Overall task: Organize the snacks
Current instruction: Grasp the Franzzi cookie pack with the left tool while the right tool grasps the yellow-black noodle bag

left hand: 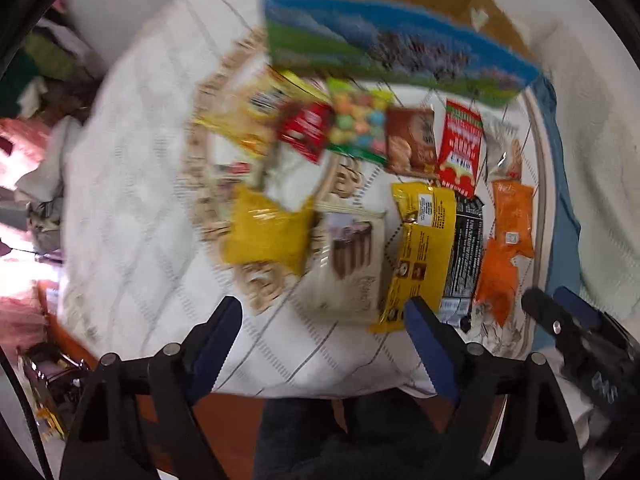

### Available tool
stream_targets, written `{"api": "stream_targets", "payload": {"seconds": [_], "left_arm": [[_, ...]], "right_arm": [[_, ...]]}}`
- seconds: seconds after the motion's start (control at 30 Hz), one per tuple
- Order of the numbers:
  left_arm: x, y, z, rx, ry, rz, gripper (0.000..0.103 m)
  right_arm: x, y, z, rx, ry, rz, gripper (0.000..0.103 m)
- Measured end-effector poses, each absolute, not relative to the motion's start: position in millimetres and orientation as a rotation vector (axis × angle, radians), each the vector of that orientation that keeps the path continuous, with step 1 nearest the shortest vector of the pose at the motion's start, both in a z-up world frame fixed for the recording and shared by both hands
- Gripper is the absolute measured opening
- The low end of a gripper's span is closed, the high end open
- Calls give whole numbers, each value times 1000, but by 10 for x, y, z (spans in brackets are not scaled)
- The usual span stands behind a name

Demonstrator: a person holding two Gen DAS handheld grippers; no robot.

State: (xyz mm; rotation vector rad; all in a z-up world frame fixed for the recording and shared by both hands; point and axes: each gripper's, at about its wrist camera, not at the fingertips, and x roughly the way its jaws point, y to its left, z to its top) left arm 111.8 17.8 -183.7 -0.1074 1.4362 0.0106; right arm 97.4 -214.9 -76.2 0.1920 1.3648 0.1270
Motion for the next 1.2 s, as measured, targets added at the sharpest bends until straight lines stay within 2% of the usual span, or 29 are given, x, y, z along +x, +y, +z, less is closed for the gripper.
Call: {"api": "stream_targets", "payload": {"seconds": [0.23,0.27,0.33,0.53,0.7,0.8,0.87,0.93,1.2], "left_arm": [[1589,-146,-2845,-50,1626,-38,81],[1599,-155,-2928,-49,1641,-33,71],[1587,-145,-3057,-49,1657,-22,57],[1425,164,-3001,-106,1598,61,57],[1310,357,-3000,-144,1608,88,59],[1263,390,-3010,-152,1606,72,59],[1265,420,-3035,-161,1610,63,59],[1335,450,-3072,-172,1613,54,59],[1387,455,-3181,-180,1623,3,59]], "right_arm": [[1194,-2185,-1179,204,1424,102,76],[1225,-2181,-1224,207,1430,104,76],[1242,-2168,-1267,207,1439,103,76],[1304,-2046,-1394,222,1449,121,76],[1472,-1792,-1719,189,1482,121,78],[1565,-1597,-1983,122,1529,118,84],[1600,-1498,-2119,91,1552,119,95],[1621,-1435,-2187,77,1565,109,96],[1725,-1174,-2406,5,1582,61,96]]}}
